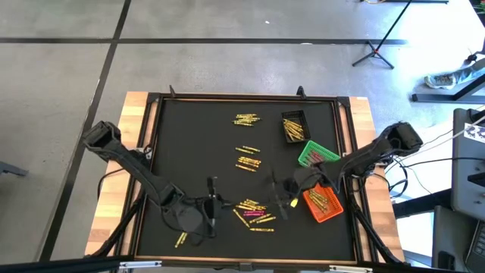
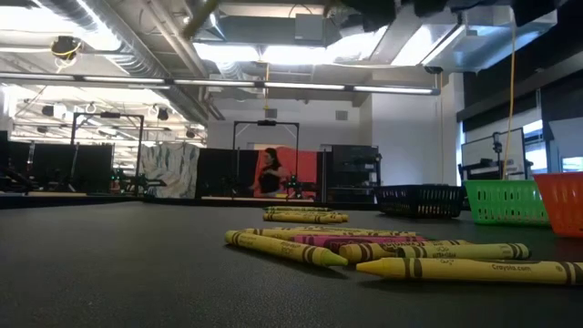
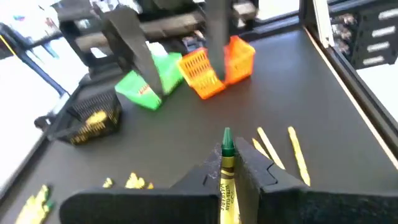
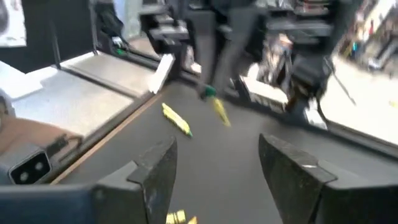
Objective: Sort crayons
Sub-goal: Put the green crayon into the orange basket
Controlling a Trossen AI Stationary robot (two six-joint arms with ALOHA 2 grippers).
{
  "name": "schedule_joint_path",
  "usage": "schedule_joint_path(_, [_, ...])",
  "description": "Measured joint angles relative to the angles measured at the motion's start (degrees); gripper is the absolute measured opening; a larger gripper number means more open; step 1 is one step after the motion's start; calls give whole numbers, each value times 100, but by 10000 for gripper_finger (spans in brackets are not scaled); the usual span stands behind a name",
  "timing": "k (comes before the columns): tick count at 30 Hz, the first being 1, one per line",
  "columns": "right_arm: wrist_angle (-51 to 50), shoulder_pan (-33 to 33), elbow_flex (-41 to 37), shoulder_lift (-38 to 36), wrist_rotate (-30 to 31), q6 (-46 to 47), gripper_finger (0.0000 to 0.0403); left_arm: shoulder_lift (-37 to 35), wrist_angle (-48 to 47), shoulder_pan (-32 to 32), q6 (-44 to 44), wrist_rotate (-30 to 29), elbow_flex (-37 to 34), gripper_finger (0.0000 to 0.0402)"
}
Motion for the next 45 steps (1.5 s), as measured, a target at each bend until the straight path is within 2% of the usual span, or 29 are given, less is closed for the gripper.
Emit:
schedule_joint_path(5, [940, 8, 2, 517, 8, -309, 224, 140, 1055, 236, 1004, -24, 0, 6])
schedule_joint_path(9, [1240, 6, 1, 723, 20, -420, 224, 361, 1865, 394, 1729, 68, -2, 6])
schedule_joint_path(16, [1618, 14, 0, 734, -257, -480, 224, 626, 3035, 527, 2380, 288, -2, 6])
schedule_joint_path(19, [1711, 14, 2, 734, -436, -478, 208, 714, 3252, 573, 2404, 403, -2, 6])
schedule_joint_path(22, [1689, 12, 2, 734, -454, -492, 164, 755, 3309, 647, 2359, 509, -2, 6])
schedule_joint_path(29, [1470, 10, 2, 728, -476, -707, 19, 755, 3217, 651, 1975, 642, -2, 6])
schedule_joint_path(31, [1323, 12, 2, 726, -458, -795, 16, 757, 3136, 639, 1899, 638, -2, 6])
schedule_joint_path(35, [1074, 13, 4, 686, -175, -768, 39, 757, 2934, 598, 1703, 613, -4, 10])
schedule_joint_path(41, [125, 88, 0, 305, 693, -694, 13, 341, 2026, 565, 1169, 588, 5, 65])
schedule_joint_path(45, [-757, 86, 2, -147, 1220, -239, 19, 190, 1254, 519, 1151, 338, -2, 95])
